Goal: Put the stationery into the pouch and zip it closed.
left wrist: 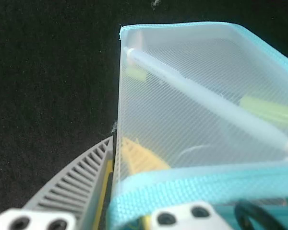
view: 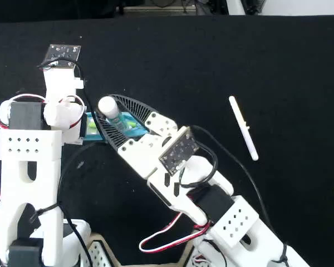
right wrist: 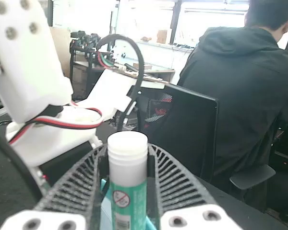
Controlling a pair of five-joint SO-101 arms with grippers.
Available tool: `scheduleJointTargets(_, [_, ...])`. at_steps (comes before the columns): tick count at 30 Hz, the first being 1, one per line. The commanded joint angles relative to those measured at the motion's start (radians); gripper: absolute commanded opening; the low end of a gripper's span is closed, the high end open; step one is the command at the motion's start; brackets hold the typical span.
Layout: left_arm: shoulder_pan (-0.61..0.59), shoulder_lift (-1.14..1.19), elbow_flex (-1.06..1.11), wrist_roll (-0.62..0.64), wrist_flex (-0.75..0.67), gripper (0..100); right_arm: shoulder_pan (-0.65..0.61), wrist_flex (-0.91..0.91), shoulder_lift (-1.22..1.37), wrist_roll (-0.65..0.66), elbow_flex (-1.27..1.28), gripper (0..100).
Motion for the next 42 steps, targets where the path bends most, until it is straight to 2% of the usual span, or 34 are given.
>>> scheduleJointTargets(1, [0.008, 0.008, 0.013, -0.008, 0.005, 3, 0.038, -0.021, -0.019, -0.06, 0.041, 1.1])
scheduleJointTargets(4, [0.008, 0.008, 0.013, -0.008, 0.005, 3, 0.051, 0.057, -0.067, -0.072, 0.068, 1.2])
scheduleJointTargets(8, [0.008, 0.008, 0.013, -0.008, 0.005, 3, 0.006, 0.301, -0.242, -0.071, 0.05, 3.3])
scheduleJointTargets(13, [0.008, 0.008, 0.013, -0.008, 0.002, 3, -0.063, 0.565, -0.36, -0.068, 0.044, 21.4])
scheduleJointTargets(19, [0.008, 0.008, 0.013, -0.009, 0.005, 3, -0.014, 0.695, -0.366, -0.064, -0.101, 17.3])
scheduleJointTargets(22, [0.008, 0.008, 0.013, -0.009, 0.005, 3, 0.083, 0.743, -0.361, -0.064, -0.219, 14.2])
scheduleJointTargets(26, [0.008, 0.008, 0.013, -0.009, 0.005, 3, 0.284, 0.838, -0.36, -0.063, -0.34, 13.0])
scheduleJointTargets(33, [0.008, 0.008, 0.013, -0.009, 0.005, 3, 0.661, 0.962, -0.318, -0.064, -0.295, 13.3])
scheduleJointTargets(37, [0.008, 0.008, 0.013, -0.009, 0.005, 3, 0.819, 0.968, -0.156, -0.063, -0.255, 13.3])
scheduleJointTargets(42, [0.008, 0.008, 0.013, -0.009, 0.005, 3, 0.927, 0.964, 0.16, 0.012, -0.308, 13.4])
